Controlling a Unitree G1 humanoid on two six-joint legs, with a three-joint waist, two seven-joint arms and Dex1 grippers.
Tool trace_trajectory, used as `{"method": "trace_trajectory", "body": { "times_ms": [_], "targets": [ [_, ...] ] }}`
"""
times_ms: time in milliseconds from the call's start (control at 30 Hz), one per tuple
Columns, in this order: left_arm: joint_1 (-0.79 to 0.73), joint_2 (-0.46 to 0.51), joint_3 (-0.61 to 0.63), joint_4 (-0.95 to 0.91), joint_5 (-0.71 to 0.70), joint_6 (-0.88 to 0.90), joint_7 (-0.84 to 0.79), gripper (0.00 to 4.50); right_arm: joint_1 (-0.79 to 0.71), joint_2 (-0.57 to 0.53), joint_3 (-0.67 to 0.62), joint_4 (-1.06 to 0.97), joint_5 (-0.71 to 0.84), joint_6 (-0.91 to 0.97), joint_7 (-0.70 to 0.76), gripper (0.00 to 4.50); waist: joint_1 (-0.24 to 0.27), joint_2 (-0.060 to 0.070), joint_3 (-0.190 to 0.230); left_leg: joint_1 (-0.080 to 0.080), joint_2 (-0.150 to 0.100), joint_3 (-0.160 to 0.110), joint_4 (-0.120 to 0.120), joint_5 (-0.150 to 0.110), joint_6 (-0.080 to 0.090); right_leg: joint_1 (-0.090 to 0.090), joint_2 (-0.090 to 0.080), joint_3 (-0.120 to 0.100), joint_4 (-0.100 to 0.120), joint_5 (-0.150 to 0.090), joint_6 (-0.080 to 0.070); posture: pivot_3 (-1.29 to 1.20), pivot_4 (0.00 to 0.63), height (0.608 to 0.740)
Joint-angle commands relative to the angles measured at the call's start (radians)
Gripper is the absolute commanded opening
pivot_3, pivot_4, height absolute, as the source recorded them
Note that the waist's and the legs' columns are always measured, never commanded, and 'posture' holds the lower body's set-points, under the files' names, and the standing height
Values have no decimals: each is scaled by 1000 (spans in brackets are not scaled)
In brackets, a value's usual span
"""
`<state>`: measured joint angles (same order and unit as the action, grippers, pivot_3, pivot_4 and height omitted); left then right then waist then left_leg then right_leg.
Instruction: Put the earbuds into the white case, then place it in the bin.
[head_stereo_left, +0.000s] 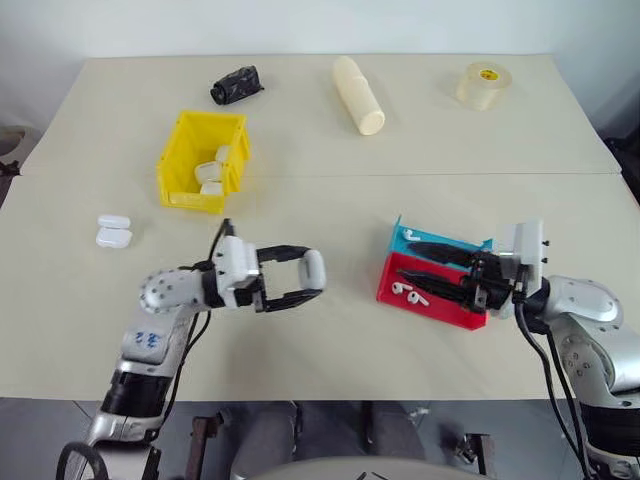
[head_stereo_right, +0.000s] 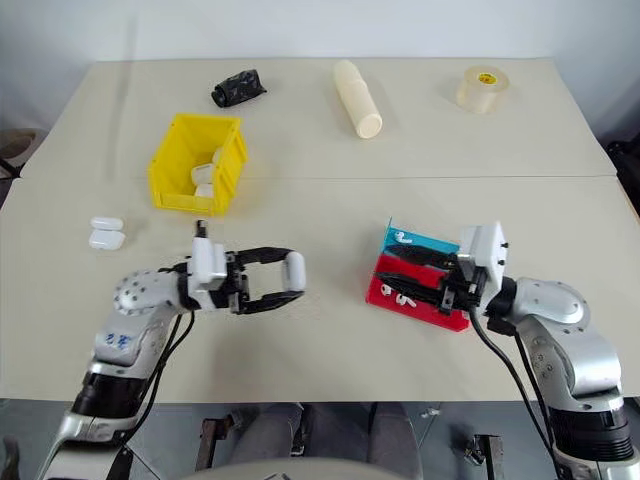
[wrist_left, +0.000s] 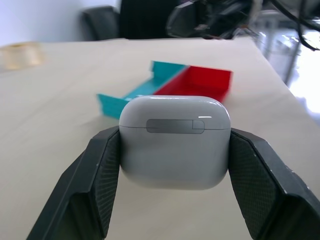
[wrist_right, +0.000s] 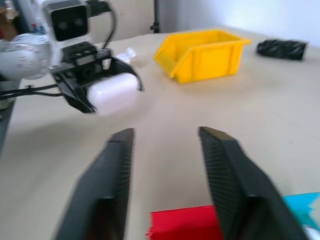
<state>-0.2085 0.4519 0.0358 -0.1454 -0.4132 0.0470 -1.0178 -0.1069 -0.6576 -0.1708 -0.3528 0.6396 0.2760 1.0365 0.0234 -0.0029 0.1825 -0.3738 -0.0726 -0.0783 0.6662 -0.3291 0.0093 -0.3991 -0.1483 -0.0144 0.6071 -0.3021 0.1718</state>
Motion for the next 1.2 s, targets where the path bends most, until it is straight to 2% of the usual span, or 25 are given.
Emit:
{"method": "trace_trajectory", "body": {
  "times_ms": [33, 133, 267, 400, 567, 767, 1000, 1167, 1200],
  "targets": [
    [89, -1, 120, -67, -59, 18, 103, 2798, 40, 10, -38, -38, -8, -72, 9, 3508, 0, 0, 0, 0, 0, 0, 0, 0, 0, 0, 0, 0, 0, 0, 0, 0, 150, 740],
    [129, -61, 215, -81, -99, 54, 260, 2798, 79, 34, -41, -33, -14, -142, 21, 4470, 3, 0, 0, 1, 0, 0, 0, 0, 0, 0, 0, 0, 0, 0, 0, 0, 150, 740],
    [134, -118, 285, -92, -123, 105, 417, 2798, 115, 40, -57, 18, -32, -205, 43, 4470, 3, 0, 0, 3, -1, 0, 0, 0, 0, 3, 0, 0, -2, 0, 0, 0, 150, 740],
    [69, -153, 336, -58, -110, 140, 590, 2798, 161, 32, -95, 68, -4, -193, 55, 4470, 4, 0, 0, 3, 0, 0, 0, 0, 0, 3, 0, 0, -1, 0, 0, 0, 150, 740],
    [-50, -130, 342, -4, -85, 197, 681, 2798, 154, 53, -97, 89, -26, -234, 36, 4470, 2, 0, 0, 4, 0, 0, 0, 0, 0, 3, 0, 0, 0, 0, 0, 0, 150, 740],
    [-295, -61, 322, 247, 8, 171, 729, 2798, 139, 64, -73, 69, -36, -231, 13, 4470, 2, 0, 0, 4, -2, 0, 0, 0, -1, 3, 1, 0, 2, 0, 0, 0, 150, 740],
    [-560, 7, 249, 680, 129, 93, 686, 2798, 102, 85, -66, 25, -38, -234, -29, 4470, 1, -1, 0, 3, -3, 1, 0, 0, 0, 2, 1, 0, 2, 0, 0, 0, 150, 740],
    [-626, 14, 249, 797, 137, 79, 664, 4467, 97, 100, -54, -20, -37, -223, -69, 4500, -2, -1, 0, 3, -3, 1, 0, 0, -1, 0, 1, 0, 3, 0, 0, 0, 150, 740],
    [-629, 13, 247, 804, 134, 80, 650, 4467, 100, 102, -49, -28, -38, -220, -73, 4500, -2, -1, 0, 2, -3, 2, 0, 0, -1, 0, 1, -1, 3, 0, 0, 0, 150, 740]
  ]
}}
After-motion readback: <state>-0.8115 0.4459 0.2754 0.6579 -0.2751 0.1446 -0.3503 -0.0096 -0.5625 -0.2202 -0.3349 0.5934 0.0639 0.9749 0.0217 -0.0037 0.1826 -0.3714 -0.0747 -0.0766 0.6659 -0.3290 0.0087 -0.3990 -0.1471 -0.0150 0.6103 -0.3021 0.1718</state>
